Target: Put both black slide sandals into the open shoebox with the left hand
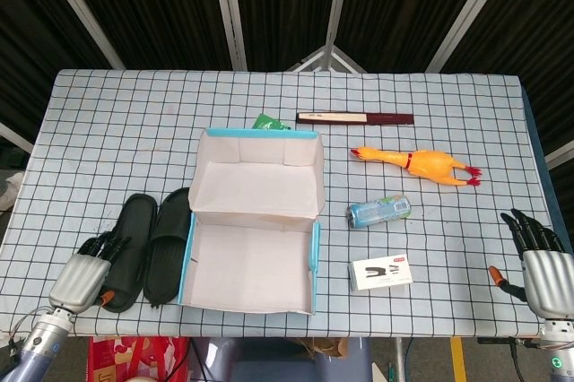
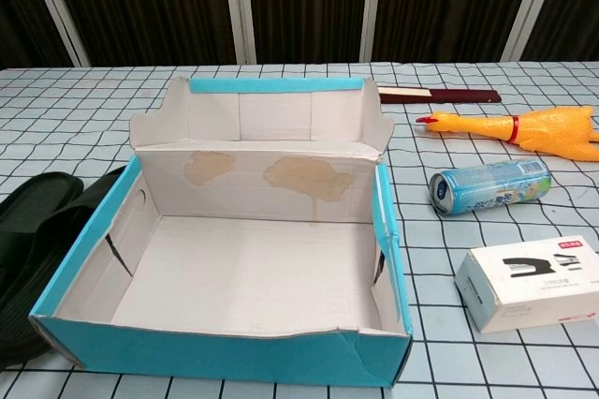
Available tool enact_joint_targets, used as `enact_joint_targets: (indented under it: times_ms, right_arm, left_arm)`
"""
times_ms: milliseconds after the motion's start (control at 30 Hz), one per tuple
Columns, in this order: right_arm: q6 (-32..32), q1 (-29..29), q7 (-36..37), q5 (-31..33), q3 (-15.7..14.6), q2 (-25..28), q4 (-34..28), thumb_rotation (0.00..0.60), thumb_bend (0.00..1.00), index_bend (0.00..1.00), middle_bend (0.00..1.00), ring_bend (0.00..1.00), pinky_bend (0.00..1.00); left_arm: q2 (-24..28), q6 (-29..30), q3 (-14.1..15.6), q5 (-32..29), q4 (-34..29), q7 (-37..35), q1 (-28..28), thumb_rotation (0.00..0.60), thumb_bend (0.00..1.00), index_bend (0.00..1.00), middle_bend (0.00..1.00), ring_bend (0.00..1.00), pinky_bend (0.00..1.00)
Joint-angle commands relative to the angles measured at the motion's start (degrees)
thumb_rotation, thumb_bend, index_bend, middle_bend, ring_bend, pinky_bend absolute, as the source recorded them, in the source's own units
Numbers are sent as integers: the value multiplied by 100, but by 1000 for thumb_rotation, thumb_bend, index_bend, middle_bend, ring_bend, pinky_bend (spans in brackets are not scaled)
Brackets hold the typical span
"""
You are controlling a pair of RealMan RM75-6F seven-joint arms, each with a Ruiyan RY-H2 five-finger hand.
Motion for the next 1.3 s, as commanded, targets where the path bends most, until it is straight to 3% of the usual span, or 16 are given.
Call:
enact_joint_targets:
  times_ms: [33,1000,1300]
  right_arm:
    - [4,-3,-3,0,1,-1,-2,600,253,138,118,155,201]
    - [-95,22,-30,50,3,-4,-30,600,253,139,118,160,200]
    - [-84,16,-8,41,2,4,-21,600,254,139,118,161,200]
  left_arm:
    - [-30,90,1,49,59,-33,15,600,76,91,187,68,160]
    - [-58,128,33,55,157,38,-11,600,88,200,210,68,158]
    - [-89,123,29,17,183,119,-14,600,134,260,235,68,158]
